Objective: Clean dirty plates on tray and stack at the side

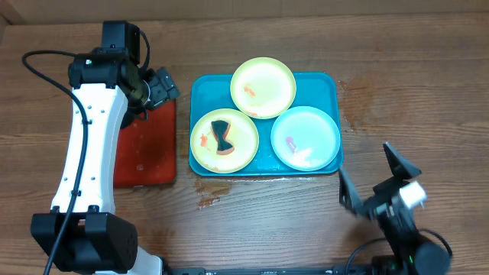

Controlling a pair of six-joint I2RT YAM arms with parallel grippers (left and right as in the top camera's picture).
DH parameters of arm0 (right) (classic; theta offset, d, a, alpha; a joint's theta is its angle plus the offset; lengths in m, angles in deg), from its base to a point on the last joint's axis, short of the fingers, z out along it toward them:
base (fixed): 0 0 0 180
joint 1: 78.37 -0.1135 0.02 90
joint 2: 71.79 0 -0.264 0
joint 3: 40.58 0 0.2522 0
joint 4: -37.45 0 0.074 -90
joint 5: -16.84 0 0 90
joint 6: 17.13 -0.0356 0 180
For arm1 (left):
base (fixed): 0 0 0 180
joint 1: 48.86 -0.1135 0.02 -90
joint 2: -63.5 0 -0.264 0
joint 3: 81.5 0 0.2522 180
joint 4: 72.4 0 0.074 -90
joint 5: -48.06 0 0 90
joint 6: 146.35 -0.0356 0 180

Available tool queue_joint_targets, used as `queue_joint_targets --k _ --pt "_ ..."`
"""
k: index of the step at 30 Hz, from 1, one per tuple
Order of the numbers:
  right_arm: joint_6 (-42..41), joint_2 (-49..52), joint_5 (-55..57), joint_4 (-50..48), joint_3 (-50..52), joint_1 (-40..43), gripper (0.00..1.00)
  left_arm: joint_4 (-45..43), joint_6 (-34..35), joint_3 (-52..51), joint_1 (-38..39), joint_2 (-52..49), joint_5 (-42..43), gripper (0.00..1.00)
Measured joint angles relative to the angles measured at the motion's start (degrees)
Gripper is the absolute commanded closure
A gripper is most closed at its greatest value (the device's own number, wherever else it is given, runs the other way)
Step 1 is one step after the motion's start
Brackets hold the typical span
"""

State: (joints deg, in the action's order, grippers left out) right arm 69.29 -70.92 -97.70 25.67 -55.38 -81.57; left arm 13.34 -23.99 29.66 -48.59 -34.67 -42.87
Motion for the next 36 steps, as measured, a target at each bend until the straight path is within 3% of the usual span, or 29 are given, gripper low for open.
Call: queue_joint_targets --k 2,5,8,9,13,18,19,24,31,36 --pt "-2.27 -0.2 -3.82 -11.04 -0.28 -0.2 0.0 0.44 0.0 -0.02 0.0 0.0 0.0 0.0" --pt "-4.66 -0.2 -5.66 -12.87 -2.86 -0.26 0.0 0.55 0.0 -0.02 0.0 0.0 0.0 0.0" --pt "-4.68 3.23 -6.54 4.02 -12.66 -0.26 0.0 0.48 0.0 -0.02 0.0 0.0 -0.04 0.0" --pt "-3.82 6.6 -6.69 15.74 -18.99 -0.26 0.0 0.48 0.0 -0.02 0.0 0.0 -0.09 0.0" --pt "-0.44 26.4 -7.13 46.23 -44.24 -0.28 0.0 0.66 0.0 -0.07 0.0 0.0 -0.15 0.0" --pt "-0.79 53.88 -15.06 65.79 -69.57 -0.26 0.0 0.63 -0.24 -0.13 0.0 -0.02 -0.15 0.0" --pt "-1.18 57.22 -17.16 66.71 -71.76 -0.28 0.0 0.68 -0.39 -0.13 0.0 -0.02 -0.11 0.0" --pt "-3.65 77.4 -27.12 66.07 -81.4 -3.85 0.36 0.68 -0.68 -0.13 0.0 -0.13 0.63 0.0" --pt "-11.37 96.67 -4.07 76.63 -91.14 -20.35 0.37 0.61 -0.85 -0.13 0.0 -0.24 1.38 0.0" --pt "-13.75 107.89 4.44 75.54 -92.72 -25.03 0.37 0.68 -0.85 -0.13 0.0 -0.24 1.64 0.0"
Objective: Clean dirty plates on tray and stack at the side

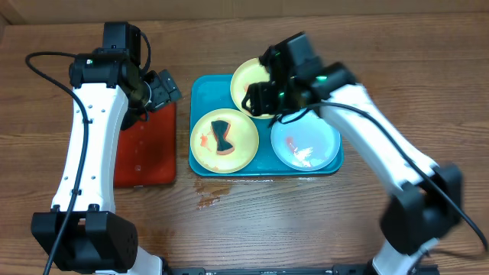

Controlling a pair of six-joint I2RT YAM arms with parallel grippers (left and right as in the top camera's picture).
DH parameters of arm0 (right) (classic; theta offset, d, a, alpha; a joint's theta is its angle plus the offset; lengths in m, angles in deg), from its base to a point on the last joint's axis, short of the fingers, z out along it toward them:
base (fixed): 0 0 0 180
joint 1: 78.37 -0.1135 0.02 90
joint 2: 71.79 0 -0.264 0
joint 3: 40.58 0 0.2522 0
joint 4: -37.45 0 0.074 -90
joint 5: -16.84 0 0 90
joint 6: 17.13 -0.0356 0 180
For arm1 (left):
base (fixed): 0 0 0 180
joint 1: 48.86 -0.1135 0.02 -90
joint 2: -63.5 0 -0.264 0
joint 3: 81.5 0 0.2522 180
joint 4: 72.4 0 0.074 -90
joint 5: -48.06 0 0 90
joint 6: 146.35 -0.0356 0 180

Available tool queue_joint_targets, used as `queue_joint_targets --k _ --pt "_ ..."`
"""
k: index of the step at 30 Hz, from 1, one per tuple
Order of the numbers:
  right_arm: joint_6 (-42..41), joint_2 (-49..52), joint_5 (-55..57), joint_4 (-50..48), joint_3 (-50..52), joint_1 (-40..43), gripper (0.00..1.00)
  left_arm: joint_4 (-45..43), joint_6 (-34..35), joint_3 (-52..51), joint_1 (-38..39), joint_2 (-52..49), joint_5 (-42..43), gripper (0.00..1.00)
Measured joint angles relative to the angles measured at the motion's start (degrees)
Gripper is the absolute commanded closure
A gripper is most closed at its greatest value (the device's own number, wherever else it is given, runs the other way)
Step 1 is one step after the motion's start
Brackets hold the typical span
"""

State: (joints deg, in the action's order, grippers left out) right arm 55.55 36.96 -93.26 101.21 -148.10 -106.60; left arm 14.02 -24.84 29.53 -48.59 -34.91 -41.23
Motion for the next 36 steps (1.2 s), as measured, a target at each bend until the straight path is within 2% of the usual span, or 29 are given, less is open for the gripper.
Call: queue_joint_targets --k 5,9,11,20,26,29,31,34,36 --pt "0.61 9.05 2.25 -2.36 0.0 0.11 0.41 0.02 0.0 0.0 0.0 -0.02 0.15 0.0" --pt "1.7 12.2 2.49 -2.45 0.0 0.07 0.42 0.0 0.0 0.0 0.0 -0.02 0.15 0.0" --pt "3.26 13.05 2.38 -2.38 0.0 0.0 0.49 0.0 0.0 0.0 0.0 -0.02 0.15 0.0" --pt "5.55 14.23 4.26 -2.23 0.0 -1.84 0.48 0.02 0.0 0.0 0.0 -0.02 0.15 0.0" --pt "5.35 14.8 5.62 -1.2 0.0 -1.86 0.54 -0.02 -0.2 0.0 0.0 -0.02 1.99 0.01" --pt "5.33 15.26 5.84 -1.42 0.0 -1.88 0.61 -1.29 -1.57 -0.72 0.13 -0.02 4.11 0.06" --pt "5.38 16.13 5.95 -1.53 0.0 -1.86 0.72 -1.97 -2.49 -1.81 0.44 -0.02 4.94 0.18" --pt "5.25 17.57 5.88 -1.33 0.0 -1.86 0.75 -3.39 -3.91 -4.85 1.27 -0.02 6.14 0.26" --pt "5.35 17.73 5.44 -1.36 0.0 -1.86 0.78 -4.96 -4.5 -6.84 1.79 -0.09 6.93 0.39"
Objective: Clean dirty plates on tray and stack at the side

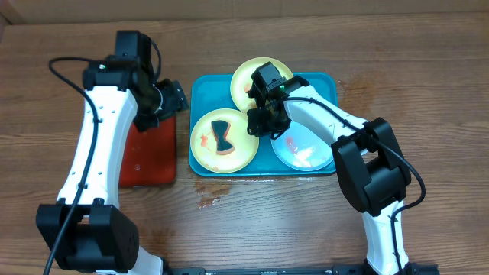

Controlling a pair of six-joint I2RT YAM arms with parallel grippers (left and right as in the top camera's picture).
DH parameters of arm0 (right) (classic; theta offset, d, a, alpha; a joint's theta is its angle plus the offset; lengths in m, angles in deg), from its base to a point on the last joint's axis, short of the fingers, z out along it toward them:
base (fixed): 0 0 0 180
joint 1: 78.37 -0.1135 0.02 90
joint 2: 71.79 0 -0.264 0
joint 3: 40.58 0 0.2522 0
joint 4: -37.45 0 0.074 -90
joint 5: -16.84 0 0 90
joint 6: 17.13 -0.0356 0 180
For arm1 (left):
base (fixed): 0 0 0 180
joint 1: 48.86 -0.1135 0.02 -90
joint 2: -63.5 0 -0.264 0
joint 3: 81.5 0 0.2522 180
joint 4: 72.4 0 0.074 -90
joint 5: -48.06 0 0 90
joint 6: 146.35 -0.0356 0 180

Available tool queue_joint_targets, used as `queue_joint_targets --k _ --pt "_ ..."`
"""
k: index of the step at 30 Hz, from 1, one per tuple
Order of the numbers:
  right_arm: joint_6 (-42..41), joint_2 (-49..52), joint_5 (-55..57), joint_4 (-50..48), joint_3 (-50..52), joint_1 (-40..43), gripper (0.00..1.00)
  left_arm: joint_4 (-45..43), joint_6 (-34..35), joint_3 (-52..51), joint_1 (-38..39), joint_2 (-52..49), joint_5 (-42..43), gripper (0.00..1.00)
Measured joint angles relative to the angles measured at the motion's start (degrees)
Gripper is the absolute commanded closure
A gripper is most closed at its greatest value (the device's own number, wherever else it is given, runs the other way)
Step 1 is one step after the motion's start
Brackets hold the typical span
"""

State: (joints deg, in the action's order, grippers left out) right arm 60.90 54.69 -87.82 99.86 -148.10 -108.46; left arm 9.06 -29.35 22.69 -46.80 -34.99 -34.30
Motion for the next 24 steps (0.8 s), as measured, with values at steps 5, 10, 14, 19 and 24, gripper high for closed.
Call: queue_joint_targets --k 5,10,14,19,24 --pt "-0.07 0.04 -0.42 -0.07 0.0 0.0 0.89 -7.3 -0.96 -5.49 1.25 -0.04 3.85 0.76" --pt "0.0 0.17 -0.61 -0.22 0.0 0.0 0.9 -17.75 1.22 -12.35 4.11 -0.22 6.88 0.58" --pt "-0.02 0.22 -0.63 -0.24 0.0 0.0 0.89 -24.92 3.56 -16.76 7.93 -0.66 7.41 0.46" --pt "0.0 0.24 -0.81 -0.24 0.0 0.0 0.89 -29.35 5.95 -17.88 12.81 -3.5 6.45 0.48" --pt "0.0 0.24 -0.96 -0.15 0.0 0.0 0.89 -30.01 9.07 -17.94 14.73 -7.5 3.43 0.55"
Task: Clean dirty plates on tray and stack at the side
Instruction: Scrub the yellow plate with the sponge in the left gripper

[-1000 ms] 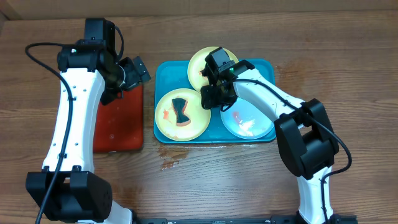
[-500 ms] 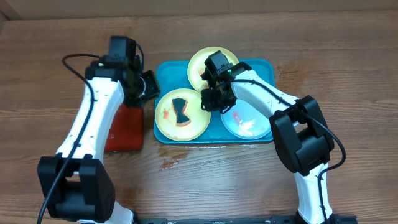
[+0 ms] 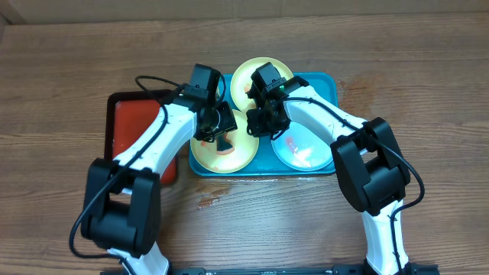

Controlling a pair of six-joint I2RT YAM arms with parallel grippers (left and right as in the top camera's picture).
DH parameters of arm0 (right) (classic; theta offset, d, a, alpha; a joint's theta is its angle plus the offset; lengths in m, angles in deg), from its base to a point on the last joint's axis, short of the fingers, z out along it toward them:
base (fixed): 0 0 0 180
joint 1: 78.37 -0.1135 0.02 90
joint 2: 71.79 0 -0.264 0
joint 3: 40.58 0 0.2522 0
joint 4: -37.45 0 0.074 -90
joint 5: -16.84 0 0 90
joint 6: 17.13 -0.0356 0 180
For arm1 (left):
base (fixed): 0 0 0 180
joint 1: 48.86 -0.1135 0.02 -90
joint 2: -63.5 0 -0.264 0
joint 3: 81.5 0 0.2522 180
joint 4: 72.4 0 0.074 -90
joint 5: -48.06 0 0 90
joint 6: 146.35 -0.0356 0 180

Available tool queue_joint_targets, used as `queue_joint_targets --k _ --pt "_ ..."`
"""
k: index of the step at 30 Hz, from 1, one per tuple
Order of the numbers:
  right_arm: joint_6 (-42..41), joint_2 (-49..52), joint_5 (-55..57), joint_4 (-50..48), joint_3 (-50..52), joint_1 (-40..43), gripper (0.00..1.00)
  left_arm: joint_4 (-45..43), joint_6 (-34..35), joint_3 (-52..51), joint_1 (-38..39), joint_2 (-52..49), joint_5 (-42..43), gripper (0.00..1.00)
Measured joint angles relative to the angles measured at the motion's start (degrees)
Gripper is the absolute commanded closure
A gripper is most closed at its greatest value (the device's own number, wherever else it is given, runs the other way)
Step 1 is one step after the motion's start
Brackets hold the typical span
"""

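Note:
A blue tray holds three plates. The yellow plate at its front left carries orange smears and a black bow-shaped piece. My left gripper hangs over that plate, right above the black piece; its jaws are hidden by its own body. My right gripper sits at the same plate's right rim, its jaws too dark to read. A yellow-green plate lies at the back and a light blue plate with a red smear at the front right.
A red mat lies left of the tray, partly under my left arm. Wet stains mark the wood in front of the tray and to its right.
My left gripper has moved from over the red mat's back right corner to over the front left yellow plate. The right gripper stays at that plate's right rim.
At first my left gripper hung over the mat's back corner and my right arm stood folded near the front edge. The right gripper then reached over the tray, later settling at the yellow plate's rim. Now the left gripper has joined it over that plate.

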State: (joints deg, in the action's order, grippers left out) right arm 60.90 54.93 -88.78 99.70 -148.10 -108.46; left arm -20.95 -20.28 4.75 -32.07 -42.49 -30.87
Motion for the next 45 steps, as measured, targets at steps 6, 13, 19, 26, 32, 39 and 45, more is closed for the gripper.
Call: queue_joint_targets --k 6,13,19,26,32,39,45 --pt "-0.02 0.0 -0.04 0.02 0.0 0.0 0.89 1.62 1.14 -0.24 -2.14 -1.6 -2.4 0.55" --pt "0.0 0.0 -0.07 -0.13 0.0 0.0 0.89 2.67 1.11 -0.24 -3.28 -1.6 -3.23 0.51" --pt "0.0 0.0 -0.07 -0.13 0.0 0.0 0.89 2.51 1.11 -0.24 -0.31 -2.43 -3.28 0.56" --pt "0.04 0.0 -0.04 -0.09 0.0 -0.02 0.89 2.89 1.22 -0.24 0.66 -4.5 -3.43 0.8" --pt "0.0 0.0 -0.07 -0.11 0.0 0.0 0.89 4.28 1.18 -0.24 0.35 -4.5 -5.99 0.96" --pt "-0.02 0.0 -0.04 -0.09 0.0 0.0 0.89 8.26 0.79 -0.24 0.42 -4.5 -19.98 0.96" --pt "0.0 0.0 -0.04 -0.07 0.0 0.0 0.89 9.97 -2.05 2.16 0.42 -4.66 -25.03 0.96"
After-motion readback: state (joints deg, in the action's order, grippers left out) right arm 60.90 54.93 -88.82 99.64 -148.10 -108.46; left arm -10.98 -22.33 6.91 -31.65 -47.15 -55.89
